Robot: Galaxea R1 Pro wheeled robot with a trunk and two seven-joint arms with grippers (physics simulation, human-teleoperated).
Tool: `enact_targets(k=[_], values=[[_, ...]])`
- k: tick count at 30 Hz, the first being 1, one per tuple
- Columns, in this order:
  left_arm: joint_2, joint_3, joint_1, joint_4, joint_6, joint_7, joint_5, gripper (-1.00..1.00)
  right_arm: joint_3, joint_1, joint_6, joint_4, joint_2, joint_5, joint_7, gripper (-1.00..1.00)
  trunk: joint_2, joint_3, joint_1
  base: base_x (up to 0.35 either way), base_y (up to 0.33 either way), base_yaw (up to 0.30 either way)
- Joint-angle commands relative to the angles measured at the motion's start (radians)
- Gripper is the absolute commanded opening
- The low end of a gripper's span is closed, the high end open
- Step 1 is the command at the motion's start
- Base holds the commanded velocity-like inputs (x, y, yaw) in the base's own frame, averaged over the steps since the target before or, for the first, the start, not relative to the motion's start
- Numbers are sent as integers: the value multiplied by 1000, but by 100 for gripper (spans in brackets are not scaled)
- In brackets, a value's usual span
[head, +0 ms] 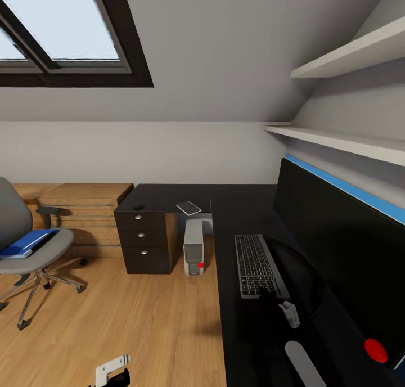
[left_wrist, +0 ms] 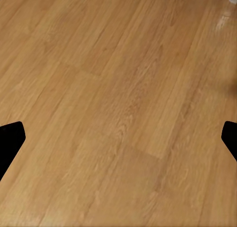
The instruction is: In the bedroom, organize the workspace by keeping the computer under the desk, ensuring the monitor is on the desk, placing the keyboard on the desk next to the monitor, placing the mouse on the desk next to the keyboard, moving the folder from the swivel chair onto the desk next to the mouse, stacking the notebook on top of the folder with the pen on top of the notebook, and positioning the swivel chair next to the desk.
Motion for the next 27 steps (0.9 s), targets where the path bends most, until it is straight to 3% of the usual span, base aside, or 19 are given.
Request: enact_targets(k=[1,27], values=[[1,-2,0,-2,5,6,5,100,2,-1,-6,0,0,-13,8,-100,-1,-1,0,2,0,0],[1,-2,0,-2,5,5,5,100,2,-1,-5,0,-2,-13,8,-100,-1,-1,0,0,0,0]])
